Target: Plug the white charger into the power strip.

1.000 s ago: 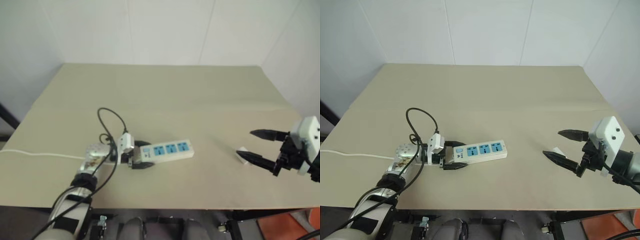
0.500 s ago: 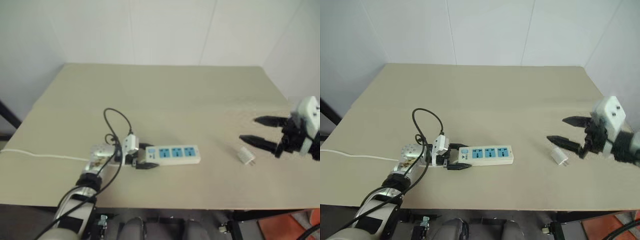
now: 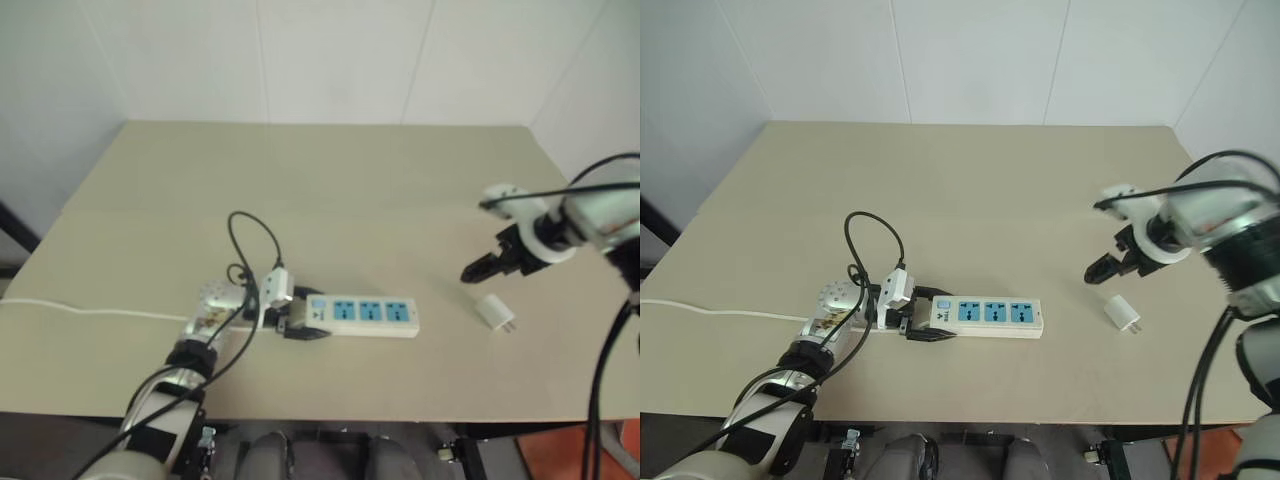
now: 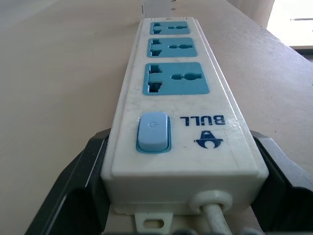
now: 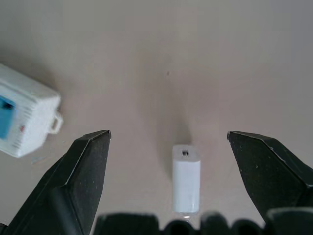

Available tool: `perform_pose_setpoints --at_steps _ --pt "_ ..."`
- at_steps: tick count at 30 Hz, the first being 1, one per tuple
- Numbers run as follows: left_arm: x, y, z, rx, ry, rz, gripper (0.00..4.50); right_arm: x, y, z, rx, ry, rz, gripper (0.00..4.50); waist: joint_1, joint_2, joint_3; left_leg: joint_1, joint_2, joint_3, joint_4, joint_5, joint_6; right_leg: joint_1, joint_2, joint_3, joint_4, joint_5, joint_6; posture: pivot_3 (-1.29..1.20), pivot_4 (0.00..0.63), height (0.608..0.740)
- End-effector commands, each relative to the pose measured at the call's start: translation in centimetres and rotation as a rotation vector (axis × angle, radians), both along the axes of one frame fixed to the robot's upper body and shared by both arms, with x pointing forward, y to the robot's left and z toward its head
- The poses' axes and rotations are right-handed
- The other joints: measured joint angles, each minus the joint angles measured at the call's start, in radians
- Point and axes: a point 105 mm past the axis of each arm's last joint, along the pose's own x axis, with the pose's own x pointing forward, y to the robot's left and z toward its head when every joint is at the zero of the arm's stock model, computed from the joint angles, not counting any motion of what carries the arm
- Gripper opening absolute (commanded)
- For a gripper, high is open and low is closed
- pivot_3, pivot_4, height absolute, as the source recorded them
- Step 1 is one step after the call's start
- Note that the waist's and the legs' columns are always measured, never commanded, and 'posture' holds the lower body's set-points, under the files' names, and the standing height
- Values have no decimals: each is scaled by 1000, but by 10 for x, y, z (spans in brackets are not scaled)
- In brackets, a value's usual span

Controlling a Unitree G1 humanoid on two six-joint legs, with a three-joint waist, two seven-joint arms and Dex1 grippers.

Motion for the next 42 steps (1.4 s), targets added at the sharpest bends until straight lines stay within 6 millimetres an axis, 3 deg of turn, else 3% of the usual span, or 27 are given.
perform_pose_setpoints --at_steps 1,15,26,29,37,40,42 --pt "-2 -1 1 -16 2 6 3314 8 -9 -2 -64 13 30 4500 -2 0 0 0 0 1 0 0 0 0 0 0 0 0 0 0 150 740" --pt "-16 2 -12 70 67 -41 3314 10 -16 -31 -85 114 76 4500 -16 1 0 0 0 1 0 0 0 -2 0 0 2 0 0 0 150 740" --pt "-18 2 -14 73 79 -30 3314 12 -9 -54 -61 152 90 4500 -17 2 -1 0 0 5 0 0 -1 -1 0 0 2 0 0 0 150 740" --pt "-18 2 -15 75 81 -25 3314 10 -6 -61 -65 177 105 3907 -19 2 -1 1 0 5 0 0 -1 -1 0 0 2 0 0 0 150 740" --pt "-18 6 -15 80 81 -11 3314 3 -5 -67 -75 206 135 1173 -21 1 -3 3 0 5 0 0 -1 2 0 -1 2 0 0 0 150 740" --pt "-15 6 -15 84 80 -8 3314 10 0 -56 -70 142 144 1121 -23 1 -3 4 0 4 0 0 -1 3 0 -1 2 0 0 0 150 740" --pt "-15 6 -15 93 84 -11 3314 23 10 -34 -41 -2 179 1121 -24 1 -3 4 0 4 0 0 -1 2 0 -1 2 0 0 0 150 740"
